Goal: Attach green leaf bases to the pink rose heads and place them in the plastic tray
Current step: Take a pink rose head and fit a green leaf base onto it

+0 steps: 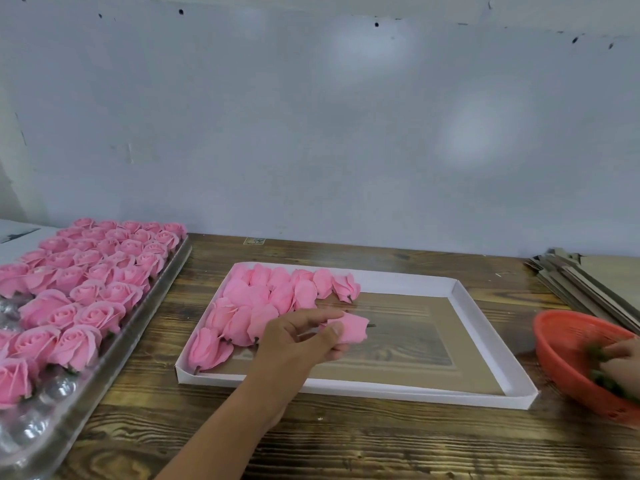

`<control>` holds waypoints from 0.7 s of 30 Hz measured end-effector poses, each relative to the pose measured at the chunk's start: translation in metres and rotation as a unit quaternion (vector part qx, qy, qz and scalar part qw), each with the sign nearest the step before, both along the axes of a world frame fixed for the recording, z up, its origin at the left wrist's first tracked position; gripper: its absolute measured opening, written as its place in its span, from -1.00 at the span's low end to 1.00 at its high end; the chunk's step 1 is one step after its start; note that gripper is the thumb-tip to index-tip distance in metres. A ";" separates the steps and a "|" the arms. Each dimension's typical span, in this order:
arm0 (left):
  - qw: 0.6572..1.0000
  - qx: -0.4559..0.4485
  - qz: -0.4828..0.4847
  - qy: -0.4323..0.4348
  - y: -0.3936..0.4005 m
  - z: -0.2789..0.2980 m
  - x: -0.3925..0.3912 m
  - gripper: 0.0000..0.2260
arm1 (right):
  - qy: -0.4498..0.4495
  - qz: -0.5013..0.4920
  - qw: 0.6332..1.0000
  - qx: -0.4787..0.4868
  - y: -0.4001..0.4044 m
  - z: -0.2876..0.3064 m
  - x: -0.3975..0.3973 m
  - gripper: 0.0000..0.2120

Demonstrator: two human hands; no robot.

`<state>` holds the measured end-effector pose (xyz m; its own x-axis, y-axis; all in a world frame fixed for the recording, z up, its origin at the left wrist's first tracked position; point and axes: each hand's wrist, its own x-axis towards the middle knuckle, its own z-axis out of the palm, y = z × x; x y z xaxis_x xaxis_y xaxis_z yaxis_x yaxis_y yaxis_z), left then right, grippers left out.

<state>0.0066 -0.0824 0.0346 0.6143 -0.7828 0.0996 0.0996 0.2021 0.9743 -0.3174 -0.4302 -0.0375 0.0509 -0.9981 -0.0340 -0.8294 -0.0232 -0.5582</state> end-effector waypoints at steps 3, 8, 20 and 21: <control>1.000 0.001 -0.003 -0.001 0.001 0.001 0.000 -0.81 | 0.091 -0.006 0.993 0.076 -0.027 0.022 -0.015 -0.58; 1.000 0.001 -0.003 0.001 0.001 0.001 0.000 -0.83 | 0.211 0.019 0.977 -0.009 -0.008 0.042 0.019 -0.83; 1.000 -0.003 -0.006 -0.003 0.003 0.001 0.000 -0.83 | 0.269 0.069 0.960 -0.035 -0.042 0.021 -0.001 -0.82; 1.000 -0.003 -0.007 -0.004 0.003 0.001 0.000 -0.83 | 0.272 0.068 0.959 -0.040 -0.049 0.023 -0.004 -0.84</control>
